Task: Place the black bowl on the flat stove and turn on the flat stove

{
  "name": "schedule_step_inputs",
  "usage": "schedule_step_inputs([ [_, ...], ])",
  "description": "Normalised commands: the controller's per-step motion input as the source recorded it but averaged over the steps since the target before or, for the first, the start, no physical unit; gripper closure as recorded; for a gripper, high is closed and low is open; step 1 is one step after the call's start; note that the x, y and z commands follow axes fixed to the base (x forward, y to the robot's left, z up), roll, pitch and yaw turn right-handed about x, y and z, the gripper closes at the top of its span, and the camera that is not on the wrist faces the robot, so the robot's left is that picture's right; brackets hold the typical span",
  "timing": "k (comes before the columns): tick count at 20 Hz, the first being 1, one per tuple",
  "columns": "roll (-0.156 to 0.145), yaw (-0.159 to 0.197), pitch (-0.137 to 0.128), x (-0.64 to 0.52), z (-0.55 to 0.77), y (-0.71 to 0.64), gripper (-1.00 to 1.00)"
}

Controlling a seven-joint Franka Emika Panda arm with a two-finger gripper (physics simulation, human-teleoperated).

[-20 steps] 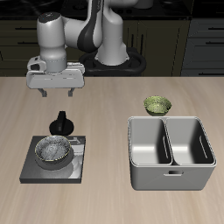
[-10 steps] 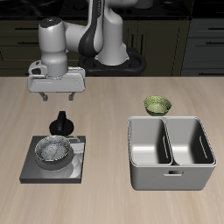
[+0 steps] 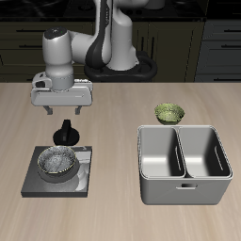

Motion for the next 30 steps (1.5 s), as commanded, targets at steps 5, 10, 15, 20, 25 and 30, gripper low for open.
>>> schedule_step_inputs([
  [5, 0.01, -0.022, 0.034, 0.03, -0.21, 0.06, -1.0],
  [10, -0.008, -0.054, 0.043, -0.03, -0.28, -0.03, -1.0],
  [15, -0.004, -0.021, 0.029, -0.02, -0.2, -0.02, -1.0],
  [20, 0.016, -0.036, 0.045, -0.04, -0.19, 0.0, -1.0],
  [25, -0.01, -0.027, 0.023, -0.09, -0.11, -0.04, 1.0],
  [30, 0.013, 0.005, 0.0, -0.08, 0.0, 0.0, 1.0],
])
